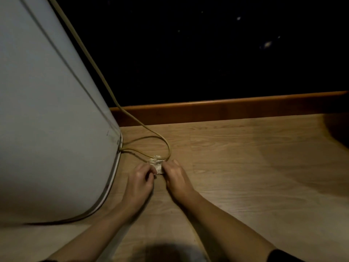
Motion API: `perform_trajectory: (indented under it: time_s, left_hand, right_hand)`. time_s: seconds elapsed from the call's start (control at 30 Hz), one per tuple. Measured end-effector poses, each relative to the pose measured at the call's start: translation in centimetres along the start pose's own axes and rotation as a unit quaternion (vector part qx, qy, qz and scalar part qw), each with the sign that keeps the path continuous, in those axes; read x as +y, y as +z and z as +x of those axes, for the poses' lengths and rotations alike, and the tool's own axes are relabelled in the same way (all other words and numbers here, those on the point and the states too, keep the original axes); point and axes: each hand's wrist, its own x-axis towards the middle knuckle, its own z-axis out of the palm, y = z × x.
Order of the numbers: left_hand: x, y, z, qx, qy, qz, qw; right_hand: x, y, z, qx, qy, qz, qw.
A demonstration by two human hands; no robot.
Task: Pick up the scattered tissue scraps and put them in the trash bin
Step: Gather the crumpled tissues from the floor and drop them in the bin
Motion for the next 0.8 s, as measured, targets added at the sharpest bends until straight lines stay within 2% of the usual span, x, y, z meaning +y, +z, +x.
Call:
perform_trajectory:
  time_s: [0.1, 0.23, 0.33, 0.47, 0.63, 0.73, 0.8]
  left_hand:
    - [-0.9, 0.3, -0.4, -0.060, 0.003, 0.016, 0.998]
    - [1.7, 0.3, 1.4, -0.166, 0.059, 0.057, 0.983]
    - [7.9, 0.4, 5.0, -0.246, 0.120, 0.062, 0.960]
    - [18.8, 1.2, 9.3, -0.262, 0.273, 0.057, 0.924]
    - [32.1, 6.8, 10.5, -0.312, 0.395, 0.089, 0.859]
    - [39.0, 12.8, 9.3, -0.278, 0.410, 0.052, 0.867]
    - [42.8, 17.2, 8.0, -0.270, 0.392, 0.020, 0.879]
  right_hand:
    - [1.3, -1.6, -0.7, -0.031, -0.020, -0.026, 0.999]
    - [4.2, -7.2, -2.5, -0.060, 0.013, -0.058, 0.996]
    - [6.4, -14.7, -3.5, -0.092, 0.014, -0.080, 0.993]
    - [7.9, -26.0, -5.8, -0.117, 0.018, -0.112, 0.987]
    - [11.6, -37.8, -12.5, -0.070, 0.090, -0.179, 0.977]
    - [16.1, -41.7, -18.0, -0.014, 0.174, -0.180, 0.968]
    - [19.9, -43.7, -22.4, 0.037, 0.246, -0.177, 0.952]
